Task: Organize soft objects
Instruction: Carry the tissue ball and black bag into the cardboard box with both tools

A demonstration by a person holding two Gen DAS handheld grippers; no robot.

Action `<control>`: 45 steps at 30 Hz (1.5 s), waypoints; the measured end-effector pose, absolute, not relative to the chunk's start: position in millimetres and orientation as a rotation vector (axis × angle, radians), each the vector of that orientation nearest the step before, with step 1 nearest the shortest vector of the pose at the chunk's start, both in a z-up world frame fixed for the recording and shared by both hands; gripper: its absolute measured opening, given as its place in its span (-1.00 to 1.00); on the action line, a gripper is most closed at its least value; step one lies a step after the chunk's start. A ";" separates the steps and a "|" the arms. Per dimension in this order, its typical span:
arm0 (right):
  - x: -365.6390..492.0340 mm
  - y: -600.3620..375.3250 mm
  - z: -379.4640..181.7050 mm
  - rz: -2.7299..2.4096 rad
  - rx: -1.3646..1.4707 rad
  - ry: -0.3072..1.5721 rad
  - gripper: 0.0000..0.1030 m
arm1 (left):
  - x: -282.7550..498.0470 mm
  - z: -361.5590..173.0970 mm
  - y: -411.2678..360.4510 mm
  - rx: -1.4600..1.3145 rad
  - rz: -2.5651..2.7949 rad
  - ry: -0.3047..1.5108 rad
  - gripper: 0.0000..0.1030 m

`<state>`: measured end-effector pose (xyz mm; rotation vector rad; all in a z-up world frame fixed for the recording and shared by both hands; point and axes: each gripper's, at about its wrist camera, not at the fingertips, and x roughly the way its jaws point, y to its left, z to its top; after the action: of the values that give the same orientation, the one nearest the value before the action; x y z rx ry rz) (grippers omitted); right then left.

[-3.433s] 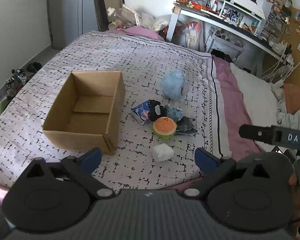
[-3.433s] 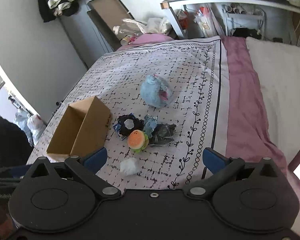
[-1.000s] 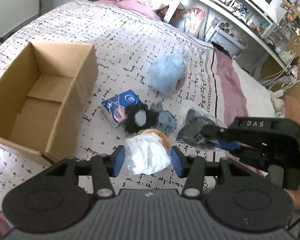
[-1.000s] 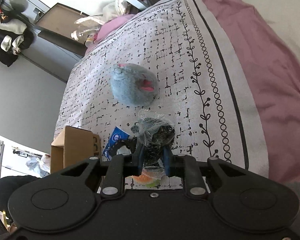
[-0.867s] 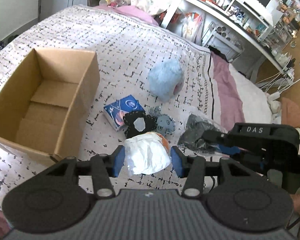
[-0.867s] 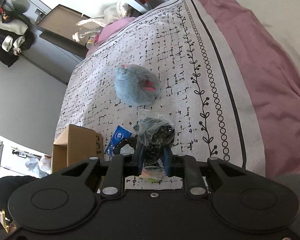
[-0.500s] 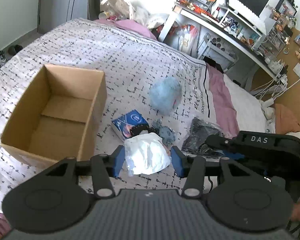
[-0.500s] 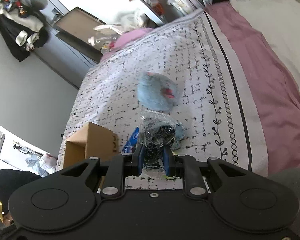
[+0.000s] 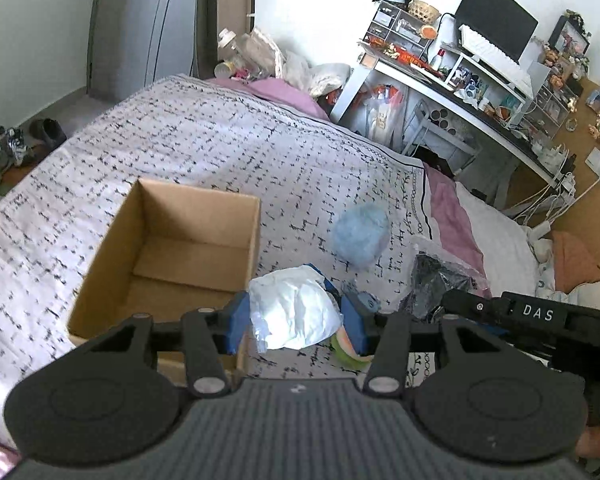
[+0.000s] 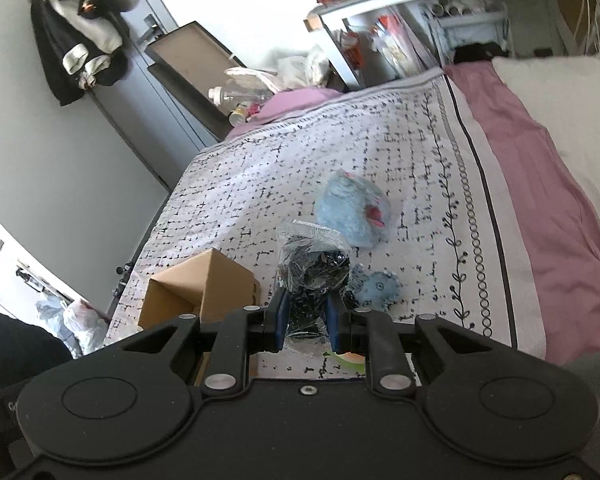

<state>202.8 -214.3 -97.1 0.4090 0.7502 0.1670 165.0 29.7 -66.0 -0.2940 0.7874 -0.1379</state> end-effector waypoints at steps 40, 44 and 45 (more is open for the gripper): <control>231.7 -59.4 -105.7 0.325 0.243 0.835 -0.60 | 204.5 -149.9 140.9 -0.425 0.017 0.908 0.02; 232.2 -49.1 -111.3 0.330 0.223 0.858 -0.60 | 202.1 -147.6 146.8 -0.455 0.015 0.906 0.03; 232.6 -47.1 -112.4 0.333 0.219 0.863 -0.60 | 200.1 -145.7 149.0 -0.467 0.015 0.899 0.03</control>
<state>232.6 -47.1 -112.4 0.2189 0.8631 0.3331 200.1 149.0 -145.7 -0.4665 0.8987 0.0154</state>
